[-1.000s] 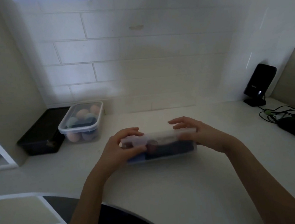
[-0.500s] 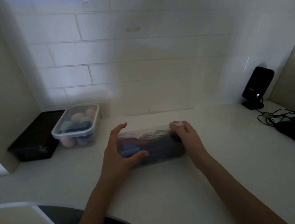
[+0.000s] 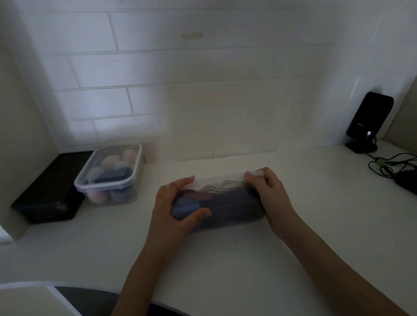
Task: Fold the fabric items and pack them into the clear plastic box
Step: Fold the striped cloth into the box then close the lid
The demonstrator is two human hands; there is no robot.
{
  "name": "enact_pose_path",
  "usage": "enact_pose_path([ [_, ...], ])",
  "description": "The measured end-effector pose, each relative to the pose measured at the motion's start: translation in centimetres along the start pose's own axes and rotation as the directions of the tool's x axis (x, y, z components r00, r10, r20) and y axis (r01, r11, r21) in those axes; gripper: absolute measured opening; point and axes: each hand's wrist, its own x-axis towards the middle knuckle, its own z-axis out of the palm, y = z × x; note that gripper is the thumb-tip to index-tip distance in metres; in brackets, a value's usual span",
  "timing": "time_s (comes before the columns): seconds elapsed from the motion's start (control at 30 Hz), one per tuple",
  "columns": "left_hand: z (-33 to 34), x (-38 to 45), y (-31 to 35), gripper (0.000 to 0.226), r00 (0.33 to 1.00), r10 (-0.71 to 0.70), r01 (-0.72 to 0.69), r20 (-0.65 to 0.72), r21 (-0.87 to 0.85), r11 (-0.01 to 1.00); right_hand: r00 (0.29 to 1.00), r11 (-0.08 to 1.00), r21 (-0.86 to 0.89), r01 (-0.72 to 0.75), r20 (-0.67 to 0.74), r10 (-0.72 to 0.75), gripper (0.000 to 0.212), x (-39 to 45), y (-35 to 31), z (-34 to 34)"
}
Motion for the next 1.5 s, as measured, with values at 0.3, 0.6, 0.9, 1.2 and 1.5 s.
enact_pose_path([
  [0.3,0.3,0.4,-0.8,0.083,0.965,-0.260,0.261,0.021,-0.073,0.963,0.981,0.952,-0.241,0.190,0.010,-0.193,0.005,-1.0,0.5,-0.3],
  [0.6,-0.2,0.5,-1.1,0.061,0.973,-0.224,0.226,-0.050,0.040,0.973,0.980,0.927,-0.342,0.153,0.176,-0.096,0.042,-0.9,1.3,-1.0],
  [0.9,-0.3,3.9,-3.5,0.051,0.979,-0.163,0.184,-0.126,0.180,0.966,0.989,0.923,-0.357,0.146,0.026,-0.147,0.036,1.7,2.7,2.3],
  [1.2,0.5,7.0,-6.5,0.053,0.992,-0.049,0.113,-0.114,0.668,0.735,0.983,0.931,-0.325,0.169,-0.012,-0.183,0.030,5.1,4.0,6.1],
  [1.5,0.3,9.1,-7.1,0.053,0.995,0.096,-0.044,-0.011,0.834,0.550,0.982,0.923,-0.344,0.173,-0.015,-0.189,0.036,6.9,4.3,7.6],
])
